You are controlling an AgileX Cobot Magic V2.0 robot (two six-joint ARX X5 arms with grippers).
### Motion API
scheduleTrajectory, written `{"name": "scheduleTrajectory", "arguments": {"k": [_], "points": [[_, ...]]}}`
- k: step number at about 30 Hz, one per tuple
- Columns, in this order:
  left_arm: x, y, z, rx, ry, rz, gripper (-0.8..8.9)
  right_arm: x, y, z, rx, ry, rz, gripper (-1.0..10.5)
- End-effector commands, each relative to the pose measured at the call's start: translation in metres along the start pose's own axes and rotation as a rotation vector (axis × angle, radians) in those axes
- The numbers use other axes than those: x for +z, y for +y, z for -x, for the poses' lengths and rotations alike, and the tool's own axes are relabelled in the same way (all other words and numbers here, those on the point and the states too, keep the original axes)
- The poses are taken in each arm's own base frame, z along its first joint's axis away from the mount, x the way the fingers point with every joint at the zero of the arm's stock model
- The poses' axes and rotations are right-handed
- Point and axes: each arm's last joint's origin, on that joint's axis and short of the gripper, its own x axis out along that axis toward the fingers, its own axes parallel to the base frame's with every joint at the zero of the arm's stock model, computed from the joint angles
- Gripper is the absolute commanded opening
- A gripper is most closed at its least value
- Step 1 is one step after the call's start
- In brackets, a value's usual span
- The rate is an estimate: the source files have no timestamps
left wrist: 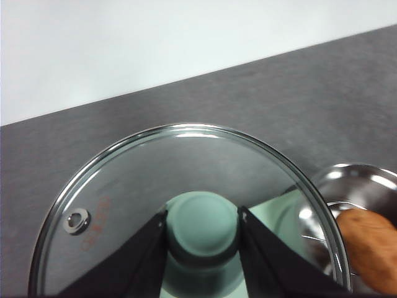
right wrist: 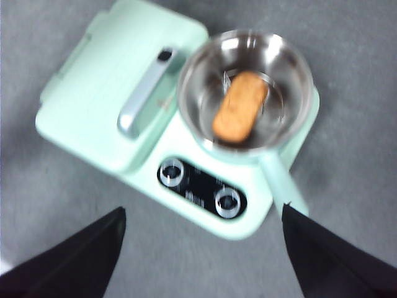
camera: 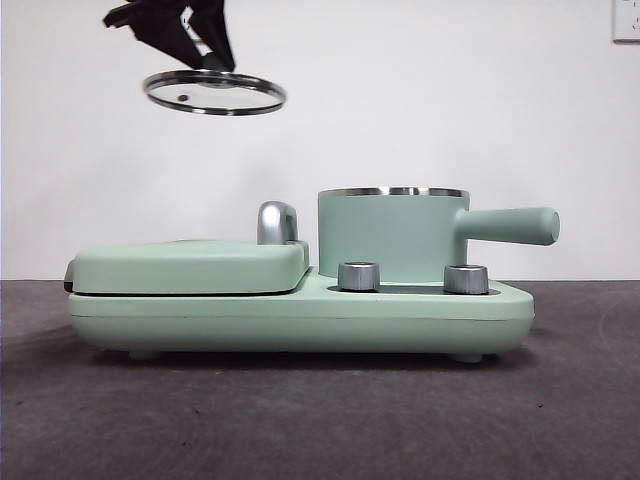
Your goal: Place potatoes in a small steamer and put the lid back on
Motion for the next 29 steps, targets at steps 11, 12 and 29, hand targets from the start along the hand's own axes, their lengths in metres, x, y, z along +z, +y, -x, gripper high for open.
{"name": "scheduleTrajectory", "arguments": {"k": [11,12,29], "points": [[0.009,-0.064,0.004,-0.146,-0.06,-0.082,1.12,-0.128,0.01,0.0,0.116,-0.185,-0.027,4.0],[0.009,-0.068,0.003,-0.156,-0.059,-0.087,1.12,-0.136,0.009,-0.001,0.121,-0.202,-0.038,4.0],[-0.013,-0.138,-0.041,-0.297,-0.035,-0.167,1.12,-0.21,-0.009,-0.002,0.125,-0.35,-0.143,4.0]]}}
